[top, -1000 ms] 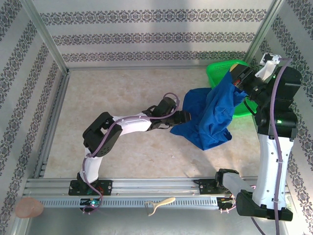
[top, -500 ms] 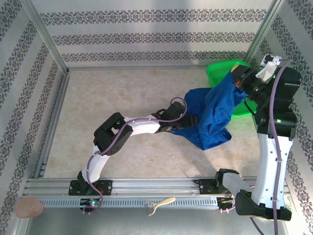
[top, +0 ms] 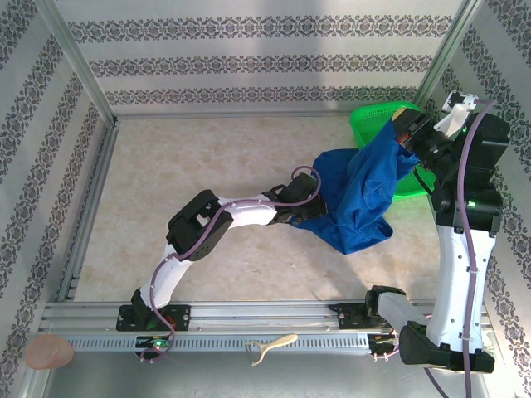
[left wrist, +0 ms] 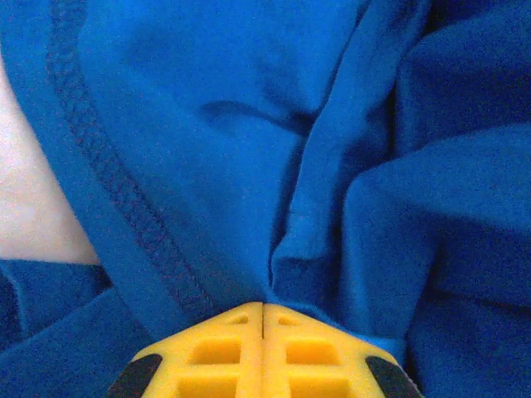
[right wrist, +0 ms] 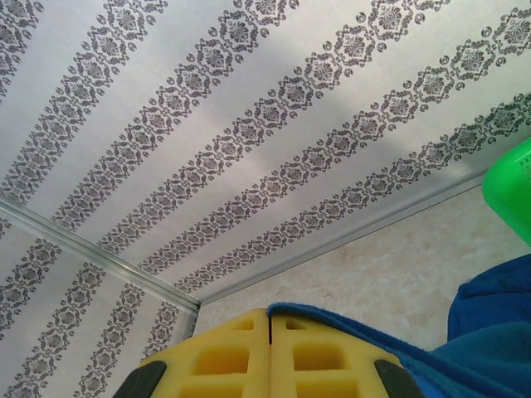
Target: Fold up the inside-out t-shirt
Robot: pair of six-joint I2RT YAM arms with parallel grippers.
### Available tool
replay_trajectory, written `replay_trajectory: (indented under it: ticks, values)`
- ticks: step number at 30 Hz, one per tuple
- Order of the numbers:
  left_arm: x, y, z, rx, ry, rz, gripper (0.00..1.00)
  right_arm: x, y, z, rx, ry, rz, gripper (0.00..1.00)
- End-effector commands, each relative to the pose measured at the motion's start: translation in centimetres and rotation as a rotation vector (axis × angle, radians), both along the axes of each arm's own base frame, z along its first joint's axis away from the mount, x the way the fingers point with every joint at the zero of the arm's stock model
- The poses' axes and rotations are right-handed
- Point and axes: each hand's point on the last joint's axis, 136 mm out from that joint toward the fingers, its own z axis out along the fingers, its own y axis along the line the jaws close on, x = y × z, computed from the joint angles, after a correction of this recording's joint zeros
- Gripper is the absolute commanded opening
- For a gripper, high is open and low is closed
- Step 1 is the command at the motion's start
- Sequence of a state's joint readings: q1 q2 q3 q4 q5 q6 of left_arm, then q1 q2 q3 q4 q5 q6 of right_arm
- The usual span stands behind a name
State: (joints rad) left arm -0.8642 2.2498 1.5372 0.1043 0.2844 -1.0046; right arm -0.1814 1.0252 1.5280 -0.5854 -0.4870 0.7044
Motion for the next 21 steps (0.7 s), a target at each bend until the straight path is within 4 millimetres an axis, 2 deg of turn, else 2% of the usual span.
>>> replay_trajectory:
  ticks: [1,3,5,9,10,12,14,15,16,17,18,21]
  values:
    - [0.4,-0.3,2.0,0.011,-0.045,-0.018,0.00,0.0,-0.1,0.9,0.003,-0.045,-0.003,0.00]
    - [1.5,0.6,4.3,-0.002,-0.082,-0.010,0.00,0.1,-0.2,0.8,0.006,-0.040,-0.003,0.00]
    - [2.9,2.3,8.0,-0.025,-0.141,0.012,0.00,0.1,-0.3,1.0,0.008,-0.043,-0.009,0.00]
    - [5.5,7.3,16.8,-0.077,-0.284,0.079,0.00,0.1,-0.4,1.6,0.027,-0.058,-0.012,0.00]
    - [6.0,8.7,18.6,-0.075,-0.317,0.101,0.00,0.2,-0.5,1.8,0.033,-0.063,-0.013,0.00]
    - [5.8,10.2,21.1,-0.068,-0.363,0.111,0.00,0.2,-0.4,2.3,0.045,-0.073,-0.007,0.00]
    - [5.1,9.9,20.8,-0.048,-0.334,0.075,0.03,0.3,-0.4,2.2,0.051,-0.072,-0.007,0.00]
    - [4.8,9.6,20.0,-0.043,-0.312,0.059,0.14,0.3,-0.4,2.2,0.051,-0.071,-0.008,0.00]
    - [4.7,9.2,18.8,-0.025,-0.286,0.050,0.31,0.3,-0.5,2.0,0.051,-0.069,-0.012,0.00]
    - [4.6,8.9,17.2,-0.005,-0.258,0.039,0.41,0.2,-0.5,1.7,0.052,-0.064,-0.016,0.00]
    - [4.6,8.5,15.7,0.015,-0.228,0.028,0.46,0.2,-0.5,1.5,0.053,-0.060,-0.017,0.00]
    - [4.2,6.9,10.7,0.096,-0.147,-0.028,0.52,-0.1,-0.5,0.6,0.045,-0.043,-0.021,0.00]
